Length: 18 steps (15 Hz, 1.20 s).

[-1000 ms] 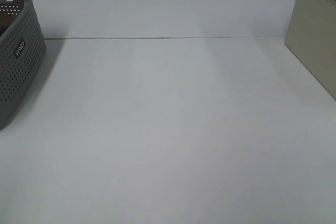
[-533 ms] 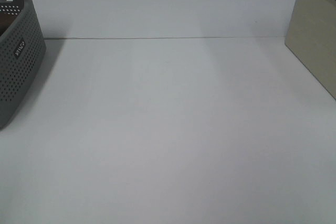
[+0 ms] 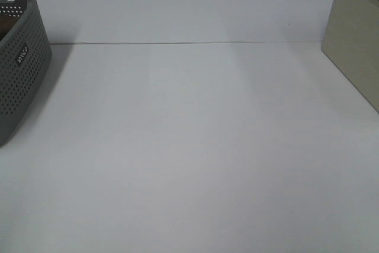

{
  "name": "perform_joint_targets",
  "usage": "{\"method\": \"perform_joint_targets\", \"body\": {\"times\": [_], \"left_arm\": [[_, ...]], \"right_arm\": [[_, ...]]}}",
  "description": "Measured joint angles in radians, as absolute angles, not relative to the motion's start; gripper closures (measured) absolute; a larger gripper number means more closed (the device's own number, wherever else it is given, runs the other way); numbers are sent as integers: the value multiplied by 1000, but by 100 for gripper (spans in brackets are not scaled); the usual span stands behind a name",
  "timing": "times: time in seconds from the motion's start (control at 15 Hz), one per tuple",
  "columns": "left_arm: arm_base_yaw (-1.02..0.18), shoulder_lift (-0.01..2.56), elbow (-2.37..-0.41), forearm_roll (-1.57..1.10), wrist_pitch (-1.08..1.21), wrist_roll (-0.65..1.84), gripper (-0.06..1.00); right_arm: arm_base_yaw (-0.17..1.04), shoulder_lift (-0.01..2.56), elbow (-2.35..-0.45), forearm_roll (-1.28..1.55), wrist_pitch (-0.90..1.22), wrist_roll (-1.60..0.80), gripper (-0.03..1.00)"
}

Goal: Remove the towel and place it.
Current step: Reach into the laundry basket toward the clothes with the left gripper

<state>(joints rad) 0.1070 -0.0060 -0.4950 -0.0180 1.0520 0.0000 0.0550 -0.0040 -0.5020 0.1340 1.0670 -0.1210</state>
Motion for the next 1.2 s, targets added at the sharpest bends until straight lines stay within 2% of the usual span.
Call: {"method": "perform_joint_targets", "body": {"times": [1.2], "left_arm": [[84, -6, -495, -15, 1052, 0, 18]], "right_arm": [[55, -4, -502, 134, 1067, -121, 17]]}}
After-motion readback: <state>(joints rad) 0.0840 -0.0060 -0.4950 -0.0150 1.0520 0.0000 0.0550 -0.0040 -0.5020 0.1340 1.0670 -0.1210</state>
